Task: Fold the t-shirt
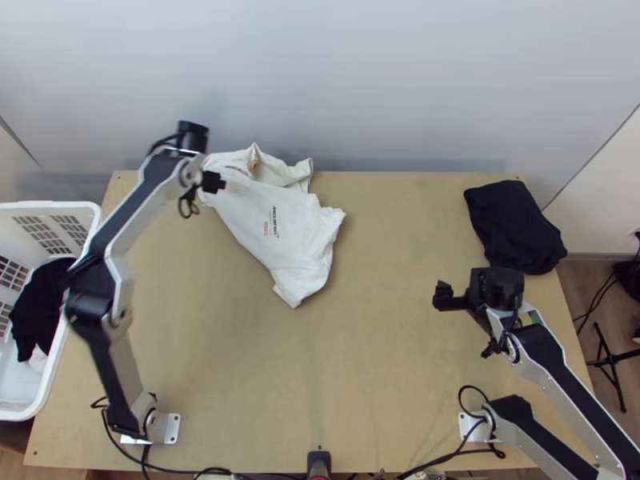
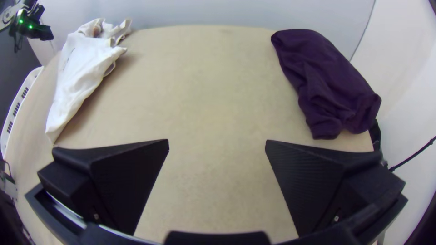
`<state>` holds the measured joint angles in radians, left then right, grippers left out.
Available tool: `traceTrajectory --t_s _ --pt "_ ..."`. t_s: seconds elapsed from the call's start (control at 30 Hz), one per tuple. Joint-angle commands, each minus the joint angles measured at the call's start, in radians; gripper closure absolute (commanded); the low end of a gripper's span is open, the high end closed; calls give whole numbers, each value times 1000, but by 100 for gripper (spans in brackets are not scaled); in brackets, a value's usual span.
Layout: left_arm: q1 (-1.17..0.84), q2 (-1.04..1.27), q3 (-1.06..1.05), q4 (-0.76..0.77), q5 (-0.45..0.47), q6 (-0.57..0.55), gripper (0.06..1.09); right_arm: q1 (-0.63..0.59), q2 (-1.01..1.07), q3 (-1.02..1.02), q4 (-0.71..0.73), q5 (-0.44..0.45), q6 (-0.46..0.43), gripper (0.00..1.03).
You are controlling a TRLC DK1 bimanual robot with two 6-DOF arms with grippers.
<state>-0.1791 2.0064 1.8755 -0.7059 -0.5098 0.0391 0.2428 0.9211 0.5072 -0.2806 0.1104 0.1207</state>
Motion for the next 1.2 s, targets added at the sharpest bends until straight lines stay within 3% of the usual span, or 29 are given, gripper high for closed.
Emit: traceTrajectory --t_s 0.0,0.07,0.2,0.47,0.8,1.17 --pt "44 -287 -207 -67 280 -93 10 52 9 4 -32 -48 19 4" --pt "56 -373 -257 -73 349 -96 10 69 15 4 -37 -80 40 4" --pt "52 -538 -377 -109 370 -73 10 124 38 4 -42 -164 89 4" --pt "110 -819 -662 -109 372 -2 10 283 202 59 43 -167 105 4" --pt "239 -1097 -837 -155 370 116 10 507 604 340 41 -126 43 5" --pt "282 -1207 -854 -268 366 107 10 498 679 479 95 -167 42 5"
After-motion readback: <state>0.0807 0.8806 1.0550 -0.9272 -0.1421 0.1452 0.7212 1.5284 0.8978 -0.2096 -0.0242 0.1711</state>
